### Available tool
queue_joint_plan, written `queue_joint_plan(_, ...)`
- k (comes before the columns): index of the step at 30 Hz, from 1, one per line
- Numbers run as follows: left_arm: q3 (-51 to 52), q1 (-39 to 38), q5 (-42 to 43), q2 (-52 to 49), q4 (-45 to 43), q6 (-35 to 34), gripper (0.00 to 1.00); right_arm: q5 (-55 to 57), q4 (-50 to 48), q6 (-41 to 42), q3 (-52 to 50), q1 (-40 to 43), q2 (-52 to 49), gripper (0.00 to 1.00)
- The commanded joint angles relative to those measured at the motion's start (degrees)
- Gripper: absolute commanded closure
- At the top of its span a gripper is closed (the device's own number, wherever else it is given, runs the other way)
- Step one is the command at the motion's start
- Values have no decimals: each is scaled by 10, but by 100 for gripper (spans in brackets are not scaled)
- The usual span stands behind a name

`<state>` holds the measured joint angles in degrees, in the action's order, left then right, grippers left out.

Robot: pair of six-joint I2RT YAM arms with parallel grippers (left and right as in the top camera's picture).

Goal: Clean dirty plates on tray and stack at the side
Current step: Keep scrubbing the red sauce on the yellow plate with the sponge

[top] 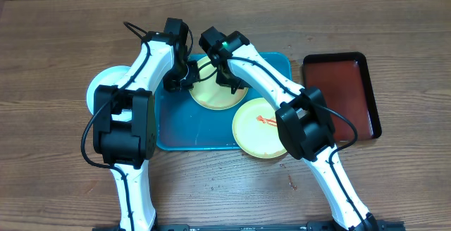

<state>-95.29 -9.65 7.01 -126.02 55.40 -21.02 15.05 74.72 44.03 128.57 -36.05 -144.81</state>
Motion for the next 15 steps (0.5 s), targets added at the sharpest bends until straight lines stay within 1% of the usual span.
queue_joint_plan(1,8,2,-26,-31,5,5,96,20,14,24,1,-4,-3,96)
queue_joint_plan(3,8,2,-26,-31,5,5,96,-5,24,17,1,-6,-3,96)
queue_joint_plan(8,8,2,-26,-31,5,5,96,-109,18,-51,1,-6,-3,96)
queue_joint_plan(13,8,2,-25,-31,5,5,96,-226,-31,-143,1,-6,-3,96)
queue_joint_plan(15,8,2,-26,-31,5,5,96,-261,-47,-161,1,-6,-3,96)
